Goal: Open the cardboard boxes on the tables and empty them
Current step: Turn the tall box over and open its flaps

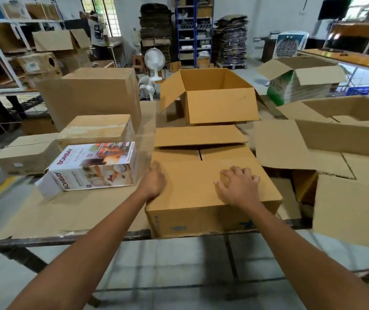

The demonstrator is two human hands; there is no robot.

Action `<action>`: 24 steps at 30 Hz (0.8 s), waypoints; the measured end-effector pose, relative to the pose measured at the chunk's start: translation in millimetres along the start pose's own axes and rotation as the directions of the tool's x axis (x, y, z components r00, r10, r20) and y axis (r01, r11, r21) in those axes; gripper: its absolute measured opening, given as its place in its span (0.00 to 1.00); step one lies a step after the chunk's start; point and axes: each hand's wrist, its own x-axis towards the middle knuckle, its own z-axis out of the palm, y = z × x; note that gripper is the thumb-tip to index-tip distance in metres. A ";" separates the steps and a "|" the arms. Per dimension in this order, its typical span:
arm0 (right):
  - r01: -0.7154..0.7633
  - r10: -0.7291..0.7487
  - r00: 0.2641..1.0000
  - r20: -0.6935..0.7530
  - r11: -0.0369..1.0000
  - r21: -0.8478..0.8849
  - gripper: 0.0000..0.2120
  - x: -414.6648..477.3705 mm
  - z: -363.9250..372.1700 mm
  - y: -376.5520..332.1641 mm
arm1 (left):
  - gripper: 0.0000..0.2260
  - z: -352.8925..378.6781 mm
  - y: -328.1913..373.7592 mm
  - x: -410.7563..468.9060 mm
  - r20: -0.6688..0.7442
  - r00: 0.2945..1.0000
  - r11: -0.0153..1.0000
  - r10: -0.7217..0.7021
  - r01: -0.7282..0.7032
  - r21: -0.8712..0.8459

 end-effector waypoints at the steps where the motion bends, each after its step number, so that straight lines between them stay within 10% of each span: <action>1: -0.028 0.028 1.000 0.000 1.000 0.011 0.26 0.5 1.0 -1.6 | 0.24 6.6 -1.8 6.7 -0.008 1.000 0.993 -0.003 0.004 0.115; 13: -0.357 0.345 0.931 0.122 0.929 0.097 0.30 -2.8 -2.3 0.2 | 0.25 10.2 4.7 22.4 -0.022 0.977 0.881 0.211 -0.180 0.438; 19: -0.407 0.504 0.861 -0.065 0.761 0.504 0.31 -18.6 -39.7 11.2 | 0.13 -16.3 19.8 0.7 -0.432 0.893 0.958 0.126 -0.223 -0.183; 24: -0.347 0.683 0.726 0.075 0.271 0.898 0.18 -29.1 -74.8 29.5 | 0.09 -51.3 42.9 -7.2 -0.358 0.905 0.602 -0.231 -0.156 -0.783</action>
